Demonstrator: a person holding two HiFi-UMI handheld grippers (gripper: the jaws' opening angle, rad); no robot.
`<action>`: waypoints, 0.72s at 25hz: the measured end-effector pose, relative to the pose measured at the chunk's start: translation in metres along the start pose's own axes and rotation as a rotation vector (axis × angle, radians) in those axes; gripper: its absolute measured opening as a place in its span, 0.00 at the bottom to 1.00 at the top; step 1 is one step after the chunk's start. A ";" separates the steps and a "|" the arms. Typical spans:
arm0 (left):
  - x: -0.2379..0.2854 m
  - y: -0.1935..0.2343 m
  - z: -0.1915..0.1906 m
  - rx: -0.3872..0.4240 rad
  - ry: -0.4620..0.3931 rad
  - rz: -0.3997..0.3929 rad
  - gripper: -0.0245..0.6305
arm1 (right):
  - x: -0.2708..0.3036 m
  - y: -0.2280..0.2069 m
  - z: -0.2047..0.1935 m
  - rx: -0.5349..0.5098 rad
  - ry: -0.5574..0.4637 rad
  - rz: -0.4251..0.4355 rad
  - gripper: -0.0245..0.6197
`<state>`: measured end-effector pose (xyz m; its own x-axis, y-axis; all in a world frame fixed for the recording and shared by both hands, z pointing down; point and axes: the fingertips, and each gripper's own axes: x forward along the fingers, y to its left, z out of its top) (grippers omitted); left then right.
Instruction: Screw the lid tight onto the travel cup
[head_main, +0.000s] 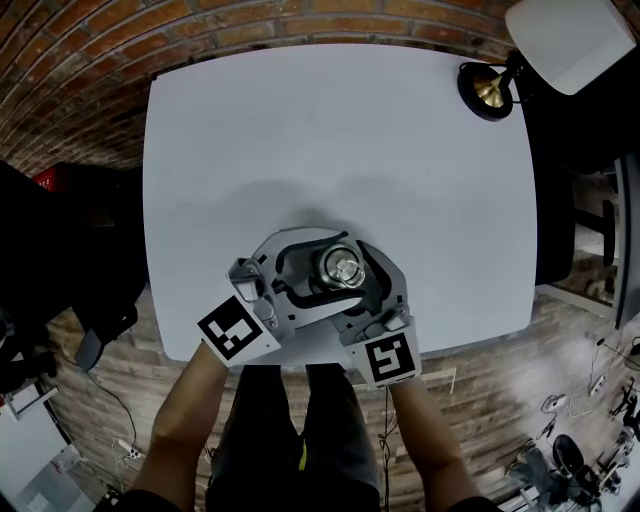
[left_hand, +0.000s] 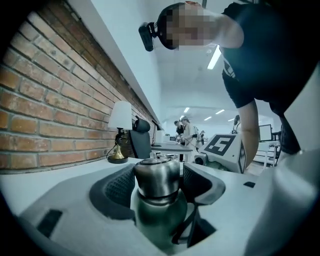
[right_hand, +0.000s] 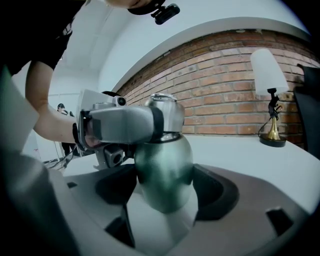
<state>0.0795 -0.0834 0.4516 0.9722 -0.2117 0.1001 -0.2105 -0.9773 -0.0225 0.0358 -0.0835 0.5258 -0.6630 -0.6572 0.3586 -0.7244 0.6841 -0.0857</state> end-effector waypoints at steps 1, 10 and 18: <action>0.000 0.001 0.000 0.000 -0.002 0.013 0.49 | 0.000 -0.001 0.000 -0.002 -0.001 -0.001 0.55; -0.001 -0.002 0.001 0.021 -0.015 -0.122 0.44 | 0.001 0.000 0.000 -0.004 -0.002 -0.003 0.55; -0.002 0.001 0.001 -0.013 -0.024 -0.129 0.45 | 0.003 0.000 0.002 -0.012 0.005 0.008 0.55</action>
<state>0.0771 -0.0838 0.4504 0.9934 -0.0845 0.0777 -0.0849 -0.9964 0.0024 0.0334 -0.0862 0.5253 -0.6680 -0.6497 0.3629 -0.7165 0.6933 -0.0778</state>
